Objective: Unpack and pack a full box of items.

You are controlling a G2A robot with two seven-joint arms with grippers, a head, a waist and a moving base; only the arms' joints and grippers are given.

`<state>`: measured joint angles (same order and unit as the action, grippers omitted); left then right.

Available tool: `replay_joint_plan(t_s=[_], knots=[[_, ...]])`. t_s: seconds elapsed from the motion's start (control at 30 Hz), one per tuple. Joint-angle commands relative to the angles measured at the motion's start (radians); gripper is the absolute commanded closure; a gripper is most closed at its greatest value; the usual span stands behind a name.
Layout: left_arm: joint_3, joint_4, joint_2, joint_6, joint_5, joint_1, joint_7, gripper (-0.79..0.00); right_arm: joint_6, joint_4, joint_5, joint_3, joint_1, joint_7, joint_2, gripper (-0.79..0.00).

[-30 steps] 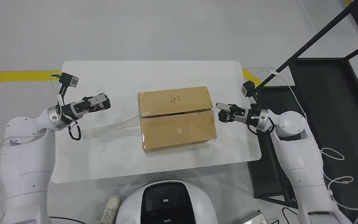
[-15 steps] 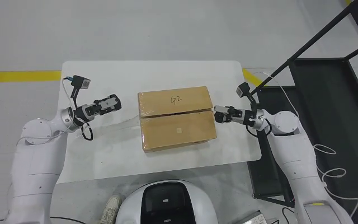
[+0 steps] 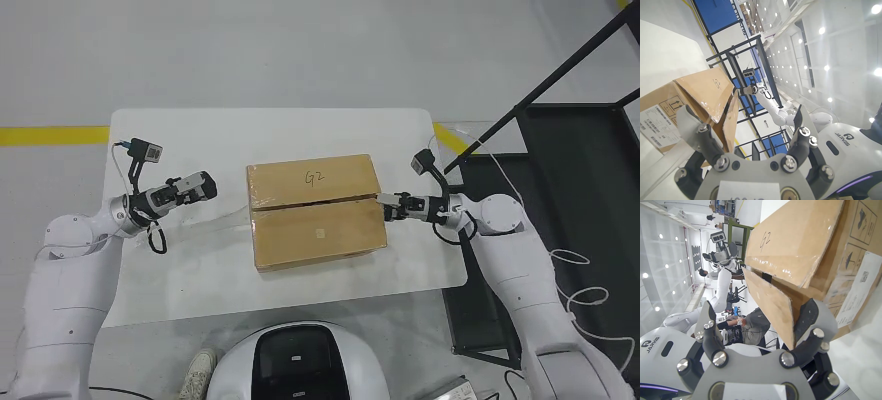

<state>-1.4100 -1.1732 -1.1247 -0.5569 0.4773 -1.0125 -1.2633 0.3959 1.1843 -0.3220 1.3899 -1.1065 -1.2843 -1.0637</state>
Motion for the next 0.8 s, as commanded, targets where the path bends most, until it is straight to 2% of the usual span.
replay_joint_plan(t_s=[0.0, 0.3, 0.57, 0.77], knots=[[0.0, 0.0, 0.0, 0.0, 0.0, 0.0, 0.0, -0.785, 0.002, -0.011, -0.018, -0.007, 0.004, -0.017, 0.0, -0.785], [0.0, 0.0, 0.0, 0.0, 0.0, 0.0, 0.0, -0.785, 0.01, -0.036, -0.141, 0.017, 0.012, -0.13, 0.013, -0.785], [0.0, 0.0, 0.0, 0.0, 0.0, 0.0, 0.0, -0.785, -0.072, 0.055, -0.265, 0.071, -0.045, -0.212, 0.041, -0.785], [0.0, 0.0, 0.0, 0.0, 0.0, 0.0, 0.0, -0.785, -0.089, 0.157, -0.246, 0.105, -0.12, -0.228, 0.063, -0.785]])
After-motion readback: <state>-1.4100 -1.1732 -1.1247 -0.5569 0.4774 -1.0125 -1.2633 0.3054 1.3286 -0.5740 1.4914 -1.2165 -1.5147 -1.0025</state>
